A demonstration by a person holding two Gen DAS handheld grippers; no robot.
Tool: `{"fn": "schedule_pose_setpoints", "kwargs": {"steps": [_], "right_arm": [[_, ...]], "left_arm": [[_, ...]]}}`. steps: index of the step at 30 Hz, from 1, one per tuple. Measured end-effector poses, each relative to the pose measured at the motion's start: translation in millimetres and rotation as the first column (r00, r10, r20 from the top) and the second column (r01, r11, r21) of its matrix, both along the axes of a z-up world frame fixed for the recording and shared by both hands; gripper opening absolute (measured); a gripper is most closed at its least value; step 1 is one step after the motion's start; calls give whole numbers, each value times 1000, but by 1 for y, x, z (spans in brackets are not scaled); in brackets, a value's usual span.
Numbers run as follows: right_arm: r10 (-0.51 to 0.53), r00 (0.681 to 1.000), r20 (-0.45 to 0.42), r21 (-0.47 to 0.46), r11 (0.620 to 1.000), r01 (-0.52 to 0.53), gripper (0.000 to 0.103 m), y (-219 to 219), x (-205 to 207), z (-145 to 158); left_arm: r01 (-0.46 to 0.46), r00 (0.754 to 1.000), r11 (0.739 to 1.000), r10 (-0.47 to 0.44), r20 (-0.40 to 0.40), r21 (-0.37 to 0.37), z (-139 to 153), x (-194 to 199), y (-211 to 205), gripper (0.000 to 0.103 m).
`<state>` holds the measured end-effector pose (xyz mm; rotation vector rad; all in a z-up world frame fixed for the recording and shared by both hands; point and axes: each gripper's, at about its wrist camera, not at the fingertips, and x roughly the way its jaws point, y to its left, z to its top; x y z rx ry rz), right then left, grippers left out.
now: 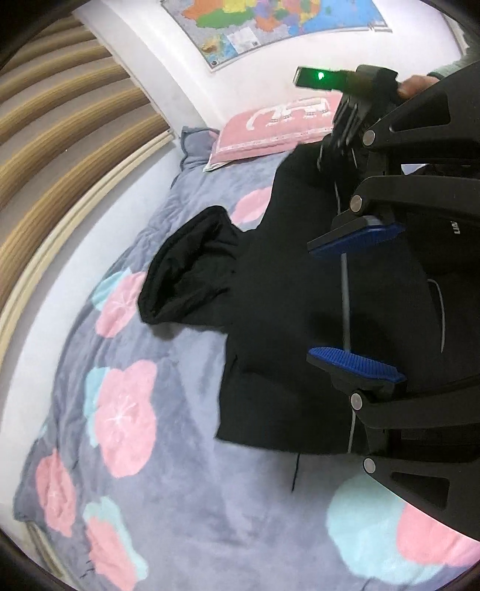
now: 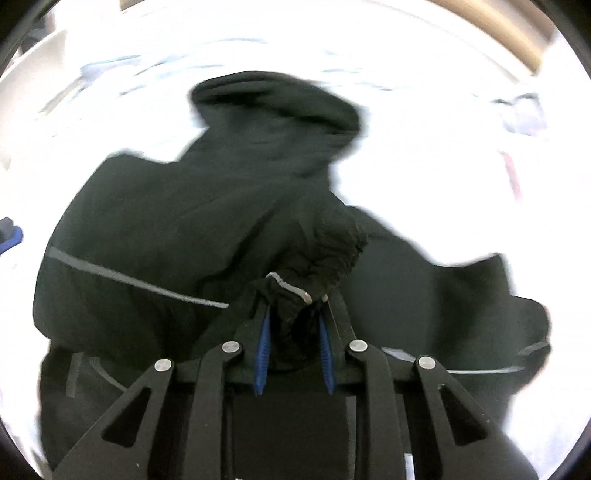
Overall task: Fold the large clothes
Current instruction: 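Fold the held sleeve across the jacket body with the left gripper, release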
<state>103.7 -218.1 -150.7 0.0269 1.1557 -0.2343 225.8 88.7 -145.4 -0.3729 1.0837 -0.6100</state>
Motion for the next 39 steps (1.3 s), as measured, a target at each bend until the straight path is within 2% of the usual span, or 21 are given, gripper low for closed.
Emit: {"fn": "schedule_pose_setpoints", "kwargs": {"steps": [3,5,7,8,10,14,17,18,19,21,23,25,27,30,31,32,33,36,39], "right_arm": [[-59,995,-83,15,998,60,25,-39,-14,-26],[-76,987,-145,46,995,83,25,-51,-15,-50],[-79,976,-202,30,996,87,25,-52,-18,-85],[-83,970,-226,14,996,88,25,-52,-19,-100],[-100,965,-243,25,994,109,28,-54,-20,-121],[-108,966,-235,48,991,122,31,-60,-24,-115],[-114,977,-182,79,988,130,35,-66,-32,-84],[-115,984,-134,98,987,129,42,-66,-36,-65],[-114,989,-99,111,986,125,57,-64,-39,-53],[-106,994,11,145,984,103,75,-56,-43,-24],[-77,996,43,162,984,69,75,-44,-38,-16],[-52,998,32,138,989,47,75,-30,-32,-22],[-45,999,1,122,992,44,74,-16,-15,-43],[-79,990,-119,99,991,91,73,-21,-4,-90],[-83,983,-165,84,992,97,71,-23,-4,-110],[-75,983,-167,86,992,91,71,-22,-5,-120],[-74,988,-139,75,994,85,72,-20,-7,-123],[-78,987,-140,45,995,85,73,-15,-6,-122],[-85,984,-158,59,994,96,72,-17,-6,-115]], "left_arm": [[27,999,998,-25,-37,63,-32,5,-24,52],[43,998,981,-33,-58,189,-64,10,-43,52],[41,995,952,-11,-99,302,-101,17,-54,52],[39,994,945,-2,-112,324,-117,20,-55,52],[34,992,946,7,-127,322,-131,24,-55,52],[35,993,937,7,-119,348,-115,25,-56,52],[48,997,948,-26,-75,315,-85,15,-54,52],[56,997,957,-41,-59,286,-72,10,-52,52],[62,997,963,-51,-51,263,-64,8,-51,52],[71,997,971,-65,-35,227,-53,3,-52,53],[84,996,969,-78,-34,232,-52,1,-58,55],[95,995,961,-85,-48,261,-63,2,-68,55],[93,994,950,-73,-76,300,-78,2,-75,55],[72,989,899,-6,-151,432,-124,5,-71,54],[68,987,909,0,-162,412,-134,6,-68,54],[54,989,914,5,-146,403,-136,6,-67,55],[58,990,905,3,-144,421,-135,7,-70,55],[73,991,871,-10,-131,485,-131,7,-81,56],[73,993,868,-17,-116,491,-120,1,-81,56]]}}
